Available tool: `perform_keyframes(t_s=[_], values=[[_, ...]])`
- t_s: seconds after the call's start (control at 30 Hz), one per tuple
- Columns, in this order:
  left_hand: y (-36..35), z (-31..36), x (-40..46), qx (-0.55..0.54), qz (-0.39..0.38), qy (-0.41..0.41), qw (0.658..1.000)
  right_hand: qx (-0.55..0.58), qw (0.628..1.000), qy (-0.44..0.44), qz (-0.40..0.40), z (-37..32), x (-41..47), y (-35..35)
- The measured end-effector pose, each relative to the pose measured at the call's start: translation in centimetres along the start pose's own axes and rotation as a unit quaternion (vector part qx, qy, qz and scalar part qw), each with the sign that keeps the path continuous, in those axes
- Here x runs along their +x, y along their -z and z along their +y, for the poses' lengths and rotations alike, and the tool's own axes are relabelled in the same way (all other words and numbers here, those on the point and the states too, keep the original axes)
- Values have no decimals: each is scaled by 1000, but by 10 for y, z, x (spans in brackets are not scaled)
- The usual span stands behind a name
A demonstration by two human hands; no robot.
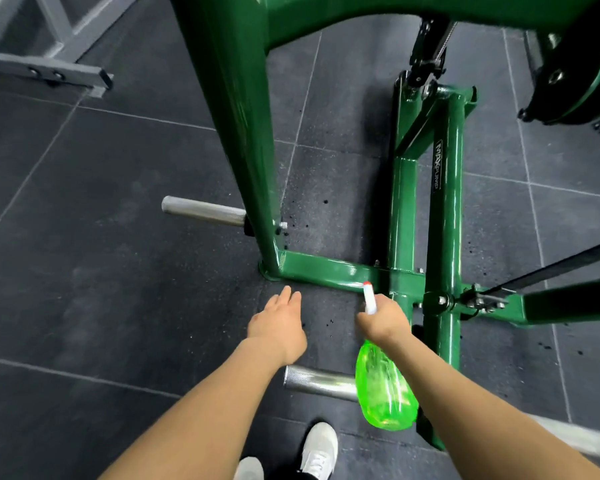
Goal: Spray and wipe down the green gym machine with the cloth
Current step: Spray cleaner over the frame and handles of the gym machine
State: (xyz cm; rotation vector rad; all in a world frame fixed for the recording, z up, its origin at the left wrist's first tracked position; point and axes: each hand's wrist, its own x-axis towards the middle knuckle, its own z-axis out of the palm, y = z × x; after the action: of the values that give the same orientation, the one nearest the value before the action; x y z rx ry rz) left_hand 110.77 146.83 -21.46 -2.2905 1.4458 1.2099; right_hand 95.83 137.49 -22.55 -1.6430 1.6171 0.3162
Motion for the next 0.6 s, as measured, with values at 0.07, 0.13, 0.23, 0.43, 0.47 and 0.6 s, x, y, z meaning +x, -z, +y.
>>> perform_keyframes(t_s=[0.07,0.13,0.23,0.43,0.47,0.6], values=[[5,-9,-5,-4,3,7,1000,-26,999,31,-10,-9,-7,-6],[10,-18,-8,-8,8,17,1000,-32,998,59,-14,-19,-12,-15],[19,-35,-10,-6,15,22,1000,13,993,120,-16,-43,-17,-26],[38,-68,-14,20,20,9,1000,122,987,105,19,-105,-17,-32],[41,-74,-14,23,19,3,1000,109,989,100,16,-114,-15,-33],[55,-99,-19,40,12,-15,999,52,994,93,16,-139,-21,-37]])
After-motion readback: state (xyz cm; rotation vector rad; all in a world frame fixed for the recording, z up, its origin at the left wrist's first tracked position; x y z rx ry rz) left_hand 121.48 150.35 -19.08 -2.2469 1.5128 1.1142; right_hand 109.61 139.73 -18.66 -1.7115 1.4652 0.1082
